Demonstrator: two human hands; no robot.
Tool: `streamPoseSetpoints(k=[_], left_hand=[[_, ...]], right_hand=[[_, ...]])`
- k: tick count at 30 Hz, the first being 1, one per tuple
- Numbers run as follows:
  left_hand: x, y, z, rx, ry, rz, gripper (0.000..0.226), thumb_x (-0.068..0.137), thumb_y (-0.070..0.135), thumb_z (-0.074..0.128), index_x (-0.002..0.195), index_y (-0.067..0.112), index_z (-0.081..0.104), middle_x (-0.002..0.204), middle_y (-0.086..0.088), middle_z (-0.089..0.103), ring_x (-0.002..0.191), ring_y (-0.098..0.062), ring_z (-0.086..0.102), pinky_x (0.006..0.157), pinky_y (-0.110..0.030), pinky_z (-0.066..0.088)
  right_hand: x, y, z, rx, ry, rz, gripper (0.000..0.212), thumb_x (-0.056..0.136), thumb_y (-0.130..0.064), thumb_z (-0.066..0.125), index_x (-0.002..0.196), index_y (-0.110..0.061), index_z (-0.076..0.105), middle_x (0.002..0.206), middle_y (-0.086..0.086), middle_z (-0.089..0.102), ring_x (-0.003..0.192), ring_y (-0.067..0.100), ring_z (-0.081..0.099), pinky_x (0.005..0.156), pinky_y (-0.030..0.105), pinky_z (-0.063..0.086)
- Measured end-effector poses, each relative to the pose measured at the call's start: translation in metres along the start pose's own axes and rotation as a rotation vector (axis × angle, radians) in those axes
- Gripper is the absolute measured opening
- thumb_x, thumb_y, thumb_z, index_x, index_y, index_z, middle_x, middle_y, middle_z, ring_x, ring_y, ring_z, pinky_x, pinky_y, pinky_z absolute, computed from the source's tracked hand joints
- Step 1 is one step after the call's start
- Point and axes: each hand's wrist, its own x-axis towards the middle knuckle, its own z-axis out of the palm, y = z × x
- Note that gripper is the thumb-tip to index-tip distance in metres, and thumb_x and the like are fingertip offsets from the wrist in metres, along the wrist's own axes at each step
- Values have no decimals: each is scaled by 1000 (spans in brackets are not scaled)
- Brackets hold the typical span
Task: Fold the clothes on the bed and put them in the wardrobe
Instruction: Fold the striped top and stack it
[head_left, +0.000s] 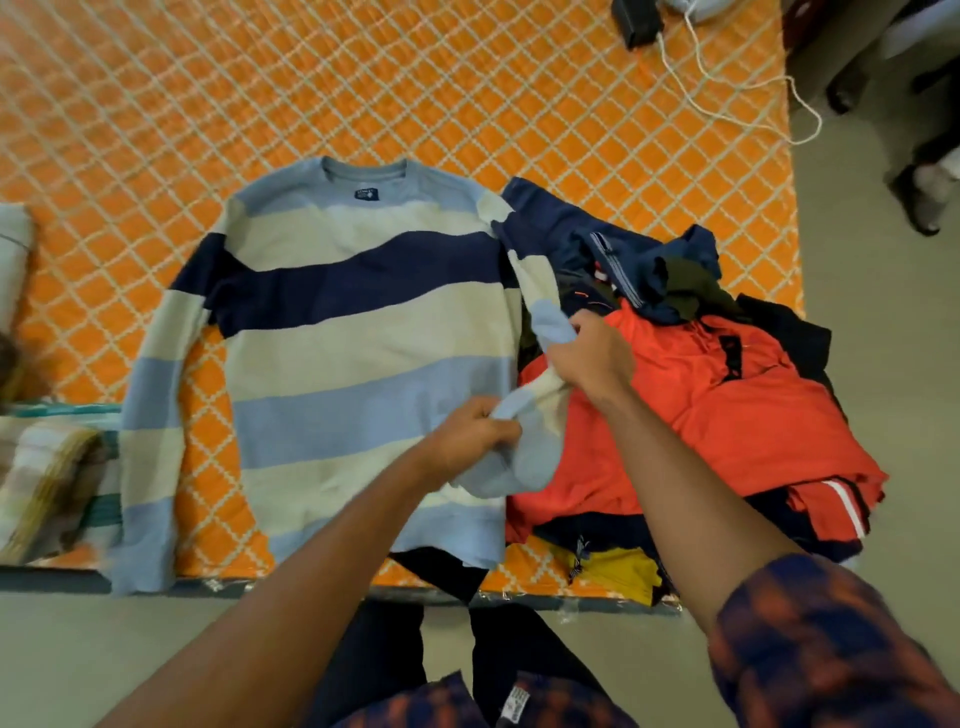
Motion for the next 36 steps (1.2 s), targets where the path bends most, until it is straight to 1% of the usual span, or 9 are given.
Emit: streamPoseSetpoints(k=[4, 8, 10, 13, 17, 20, 23, 30, 36], left_hand=[[-25, 13, -66, -71, 139, -8, 8, 62, 13, 52, 58, 19, 48, 59, 8, 45, 62, -13, 42, 58, -28, 34], [-30, 6, -138, -180, 322, 61, 14, 63, 7, 47, 75, 3, 53, 72, -7, 46, 67, -20, 42, 62, -37, 33], [-23, -12, -162, -135, 407, 24, 14, 73, 1, 50, 69, 14, 53, 70, -6, 48, 63, -21, 45, 61, -36, 36], [-4, -73, -174, 83, 421, -247, 17, 92, -1, 53, 102, 7, 63, 93, -13, 64, 74, -24, 58, 66, -37, 47], [2, -163, -171, 78, 154, -633, 20, 102, 24, 54, 120, 15, 55, 97, -15, 73, 66, -25, 68, 62, -31, 51], [3, -196, -186, 46, 411, -551, 17, 99, 24, 60, 110, 12, 63, 86, -15, 70, 61, -24, 63, 53, -25, 45], [-4, -211, -218, -65, 634, -440, 7, 96, 18, 61, 97, 13, 65, 85, -16, 69, 72, -31, 65, 62, -35, 49], [-32, -228, -294, 285, 1012, -277, 49, 92, 17, 63, 139, 9, 52, 138, -16, 49, 114, -36, 57, 89, -45, 46], [-13, -263, -345, 498, 899, -275, 67, 90, 20, 61, 152, 15, 36, 148, -17, 40, 132, -39, 43, 96, -50, 47]], right_hand=[[10, -72, -21, 441, 154, 17, 26, 84, -32, 66, 74, -9, 60, 68, 5, 63, 64, 25, 59, 58, 40, 47], [30, -164, -22, 563, 107, -201, 38, 80, -18, 64, 57, -21, 34, 48, -8, 27, 46, 11, 25, 53, 31, 22], [39, -199, -5, 429, -87, -226, 35, 86, -34, 68, 61, -23, 45, 55, -10, 42, 52, 11, 42, 54, 31, 32], [48, -203, 40, 75, -349, -182, 43, 85, -62, 64, 83, -19, 61, 79, -2, 65, 75, 21, 65, 60, 32, 45], [36, -152, 101, -243, -414, -183, 33, 88, -50, 62, 97, -18, 64, 93, 4, 66, 93, 29, 66, 70, 34, 47], [22, -133, 124, -174, -235, -219, 30, 93, -36, 60, 69, -19, 52, 67, -1, 55, 71, 26, 59, 53, 31, 34], [18, -150, 144, -59, -229, -295, 34, 93, -29, 61, 63, -17, 50, 58, -1, 53, 60, 20, 53, 50, 31, 36], [17, -262, 202, -75, -553, -536, 11, 90, -29, 63, 97, -26, 72, 76, -10, 67, 81, 15, 68, 79, 38, 57], [14, -350, 285, -100, -668, -630, 44, 93, -20, 62, 136, -26, 59, 98, -9, 66, 92, 19, 69, 82, 40, 57]])
